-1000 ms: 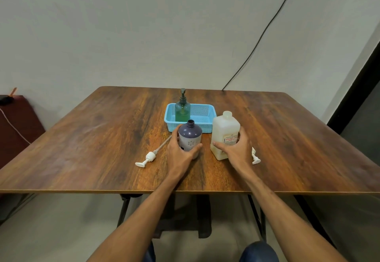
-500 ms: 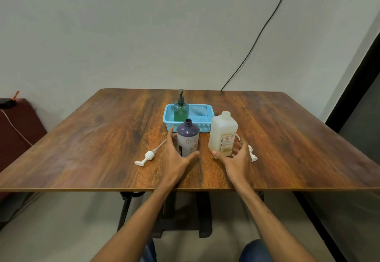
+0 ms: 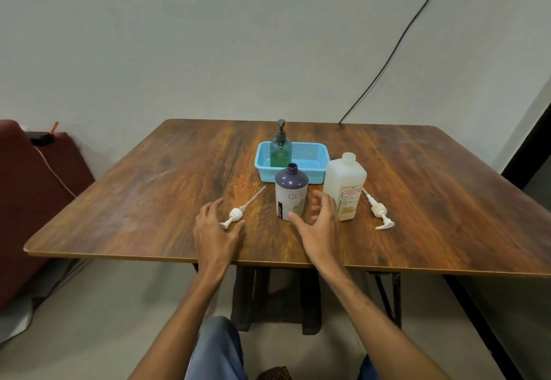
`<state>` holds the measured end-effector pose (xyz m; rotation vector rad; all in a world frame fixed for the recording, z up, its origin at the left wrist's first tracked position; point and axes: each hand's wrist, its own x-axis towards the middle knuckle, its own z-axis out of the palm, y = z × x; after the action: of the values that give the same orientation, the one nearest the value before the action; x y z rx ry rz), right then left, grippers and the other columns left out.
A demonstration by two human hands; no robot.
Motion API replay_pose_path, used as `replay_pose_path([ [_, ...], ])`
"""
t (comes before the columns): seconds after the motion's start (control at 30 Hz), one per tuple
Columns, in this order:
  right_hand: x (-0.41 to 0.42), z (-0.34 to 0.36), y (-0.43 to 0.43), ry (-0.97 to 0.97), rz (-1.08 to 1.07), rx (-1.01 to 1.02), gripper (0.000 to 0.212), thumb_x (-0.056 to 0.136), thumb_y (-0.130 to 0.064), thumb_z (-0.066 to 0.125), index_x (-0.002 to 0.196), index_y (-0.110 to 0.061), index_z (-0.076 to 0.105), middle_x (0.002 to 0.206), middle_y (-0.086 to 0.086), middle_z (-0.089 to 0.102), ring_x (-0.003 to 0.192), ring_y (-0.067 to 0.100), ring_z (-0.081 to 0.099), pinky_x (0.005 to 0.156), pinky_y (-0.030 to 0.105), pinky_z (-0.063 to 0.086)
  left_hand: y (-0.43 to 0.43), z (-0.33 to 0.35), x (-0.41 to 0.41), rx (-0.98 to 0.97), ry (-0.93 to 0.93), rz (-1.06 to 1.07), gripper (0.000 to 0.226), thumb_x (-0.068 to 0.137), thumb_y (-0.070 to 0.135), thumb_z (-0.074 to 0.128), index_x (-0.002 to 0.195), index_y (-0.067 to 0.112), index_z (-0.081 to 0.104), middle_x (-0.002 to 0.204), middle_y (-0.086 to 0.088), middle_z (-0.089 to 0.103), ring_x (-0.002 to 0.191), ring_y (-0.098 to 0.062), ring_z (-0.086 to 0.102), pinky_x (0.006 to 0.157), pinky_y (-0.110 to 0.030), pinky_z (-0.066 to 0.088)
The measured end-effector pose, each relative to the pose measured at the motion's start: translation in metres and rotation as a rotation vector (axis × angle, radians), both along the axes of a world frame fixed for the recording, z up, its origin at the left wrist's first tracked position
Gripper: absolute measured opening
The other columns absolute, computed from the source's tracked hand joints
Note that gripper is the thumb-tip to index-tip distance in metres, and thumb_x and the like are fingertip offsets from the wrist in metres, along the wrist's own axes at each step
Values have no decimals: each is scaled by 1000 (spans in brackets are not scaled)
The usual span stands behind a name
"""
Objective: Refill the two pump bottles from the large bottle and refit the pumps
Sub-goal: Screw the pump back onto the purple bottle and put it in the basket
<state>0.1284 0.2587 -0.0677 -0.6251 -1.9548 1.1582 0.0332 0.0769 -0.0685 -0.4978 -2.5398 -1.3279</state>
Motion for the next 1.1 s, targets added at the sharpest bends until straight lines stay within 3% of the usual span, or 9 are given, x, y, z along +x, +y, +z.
replay_pose_path([
  [0.1,-18,-1,4,-56,25,-38,88,72,-34,89,143,-27,36,145,-3,46,132,14,47,106,37,46,-2,-5,-11,-83,-53,-35,65,80,37,82,136,16,56,133,-4,56,120,-21,51,101,-45,48],
  [0.2,-32,-4,8,-79,24,-73,94,70,-34,90,145,-26,34,148,-1,47,135,17,46,111,41,43,0,-8,-19,-142,-8,-33,46,81,41,80,120,20,67,117,-2,62,105,-17,51,89,-41,49],
  [0.4,-42,-10,12,-106,53,-111,92,69,-39,89,144,-27,37,146,-2,50,134,17,46,102,29,39,7,-3,-32,-213,26,1,28,84,43,77,101,21,74,98,3,64,92,-14,50,82,-38,44],
  [0.47,-41,-10,13,-102,54,-117,90,70,-39,89,143,-26,39,145,-2,51,133,17,47,103,31,40,7,-2,-33,-138,35,-28,25,83,37,79,100,19,75,96,1,69,88,-14,57,80,-40,51],
  [0.57,-39,-10,15,-95,51,-109,87,70,-38,89,141,-25,41,143,-3,53,131,16,49,103,33,44,7,3,-32,-14,32,-72,29,81,31,81,107,19,76,97,4,74,82,-5,64,75,-30,56],
  [0.8,-38,-10,14,-91,52,-95,87,70,-40,89,141,-25,41,144,-3,53,132,17,49,108,41,46,16,35,-28,265,55,-102,35,71,29,90,101,17,75,87,6,73,78,-6,66,64,-19,52],
  [1.1,-38,-12,14,-96,61,-89,86,70,-42,89,140,-27,41,143,-3,53,132,17,50,107,39,46,32,82,-20,547,37,-259,30,79,24,85,102,10,75,93,-4,76,85,-17,73,75,-33,62],
])
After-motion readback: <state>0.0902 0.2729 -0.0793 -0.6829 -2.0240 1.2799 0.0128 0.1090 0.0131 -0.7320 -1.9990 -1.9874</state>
